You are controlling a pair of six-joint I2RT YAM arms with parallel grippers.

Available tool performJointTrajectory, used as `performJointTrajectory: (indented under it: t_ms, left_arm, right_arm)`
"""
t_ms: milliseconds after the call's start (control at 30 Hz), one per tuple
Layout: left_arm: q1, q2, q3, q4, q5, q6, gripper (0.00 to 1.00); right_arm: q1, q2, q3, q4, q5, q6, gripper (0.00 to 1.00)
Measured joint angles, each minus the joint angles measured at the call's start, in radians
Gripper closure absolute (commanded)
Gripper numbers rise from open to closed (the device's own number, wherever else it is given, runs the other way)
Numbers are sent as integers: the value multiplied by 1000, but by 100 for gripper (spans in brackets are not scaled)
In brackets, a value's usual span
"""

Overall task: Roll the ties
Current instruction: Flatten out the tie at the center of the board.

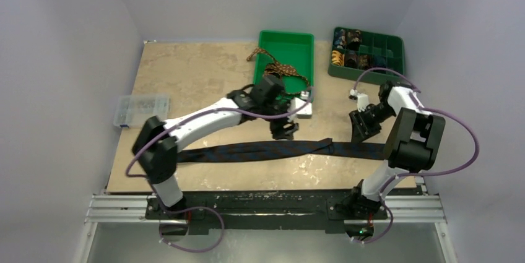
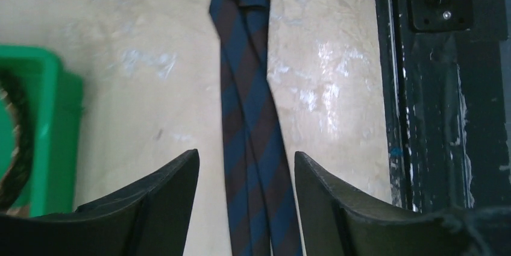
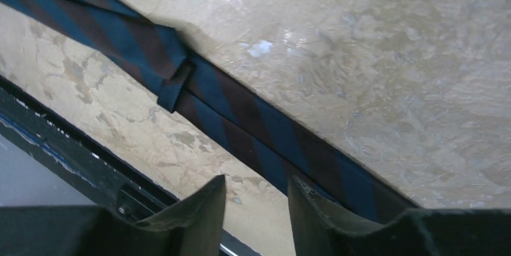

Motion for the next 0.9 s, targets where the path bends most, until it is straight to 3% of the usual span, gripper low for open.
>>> performJointTrajectory:
  t_ms: [200, 367, 900]
  left_arm:
    - [-163, 363, 270, 19, -47, -92, 58]
    - [-211, 530, 370, 51, -101, -184, 62]
    - [-229, 614, 387, 74, -194, -236, 75]
  right_arm:
    - [-54, 49, -28, 27, 18, 31, 68]
    - [-54, 77, -32, 68, 27, 63, 69]
    - [-55, 79, -64, 105, 48, 72, 70]
